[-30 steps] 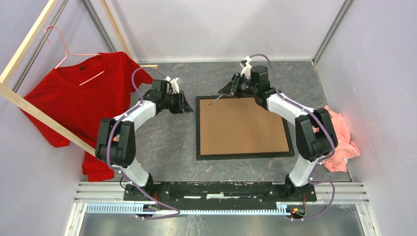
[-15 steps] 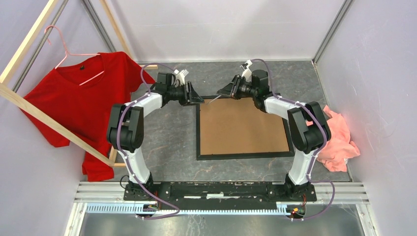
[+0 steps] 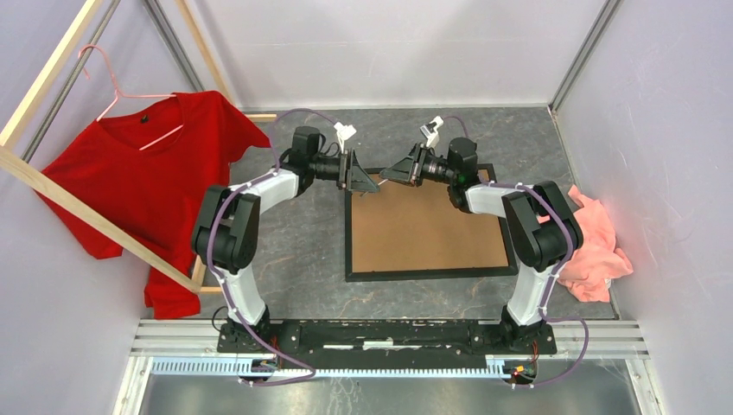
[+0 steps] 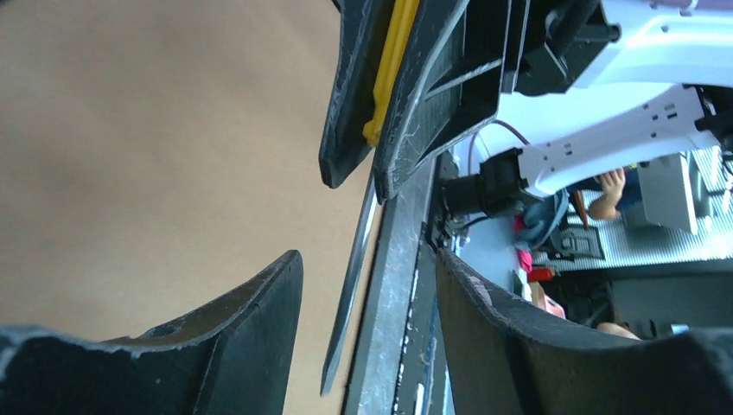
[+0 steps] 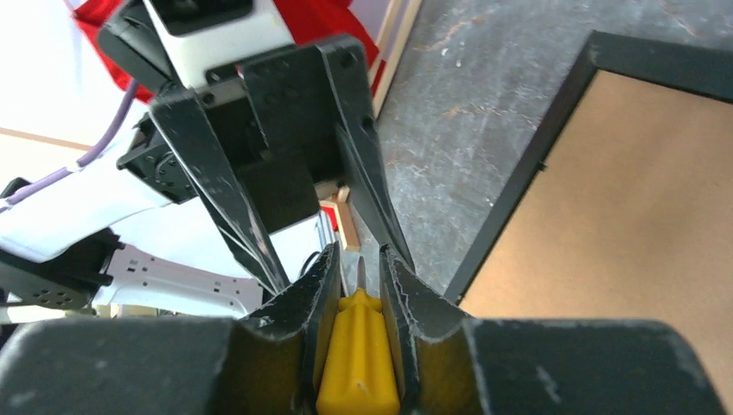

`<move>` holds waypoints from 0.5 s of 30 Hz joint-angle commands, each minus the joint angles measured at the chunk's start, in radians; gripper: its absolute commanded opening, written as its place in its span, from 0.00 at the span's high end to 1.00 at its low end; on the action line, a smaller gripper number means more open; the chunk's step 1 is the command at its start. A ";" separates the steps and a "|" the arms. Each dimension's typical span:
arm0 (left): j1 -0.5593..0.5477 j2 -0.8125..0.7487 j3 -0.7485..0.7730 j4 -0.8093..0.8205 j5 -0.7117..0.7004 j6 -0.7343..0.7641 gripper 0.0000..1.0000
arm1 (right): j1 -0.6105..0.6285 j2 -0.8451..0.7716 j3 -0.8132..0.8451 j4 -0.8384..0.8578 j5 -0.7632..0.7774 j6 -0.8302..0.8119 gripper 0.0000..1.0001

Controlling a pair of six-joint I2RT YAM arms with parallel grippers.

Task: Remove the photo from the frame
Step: Adjust the screwdriver.

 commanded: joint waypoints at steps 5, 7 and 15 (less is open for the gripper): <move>-0.041 -0.034 0.041 -0.068 0.126 0.068 0.41 | -0.006 -0.031 -0.010 0.246 -0.068 0.069 1.00; -0.046 -0.036 0.043 -0.074 0.136 0.071 0.48 | -0.010 -0.021 -0.010 0.260 -0.074 0.068 1.00; -0.048 -0.035 0.045 -0.083 0.141 0.073 0.85 | -0.022 -0.008 -0.006 0.263 -0.122 0.053 1.00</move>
